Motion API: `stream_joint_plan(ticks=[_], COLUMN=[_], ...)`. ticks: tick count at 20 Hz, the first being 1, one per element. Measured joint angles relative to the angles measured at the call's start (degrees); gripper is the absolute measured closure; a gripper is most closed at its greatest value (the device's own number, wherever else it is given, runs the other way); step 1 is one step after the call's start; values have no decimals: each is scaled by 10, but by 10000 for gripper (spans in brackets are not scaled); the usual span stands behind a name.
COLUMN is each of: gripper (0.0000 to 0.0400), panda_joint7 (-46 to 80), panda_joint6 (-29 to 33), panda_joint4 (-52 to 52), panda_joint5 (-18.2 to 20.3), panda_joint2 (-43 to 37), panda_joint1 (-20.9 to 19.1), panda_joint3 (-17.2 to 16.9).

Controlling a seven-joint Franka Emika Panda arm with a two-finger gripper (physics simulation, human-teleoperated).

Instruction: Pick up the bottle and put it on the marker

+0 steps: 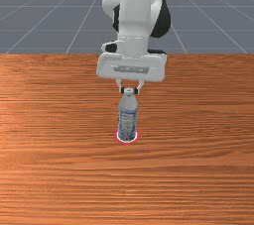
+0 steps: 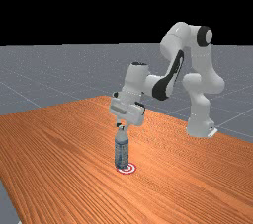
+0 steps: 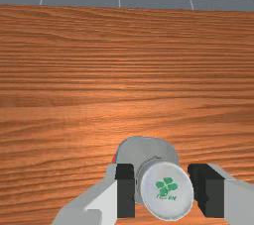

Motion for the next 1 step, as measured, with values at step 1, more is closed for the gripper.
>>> stream_joint_plan(ticks=[1], gripper=[143], panda_joint7=[1], panda_joint6=[3], panda_joint4=[-1], panda_joint5=[-1], panda_joint2=[1], panda_joint1=[0], panda_joint3=[-1])
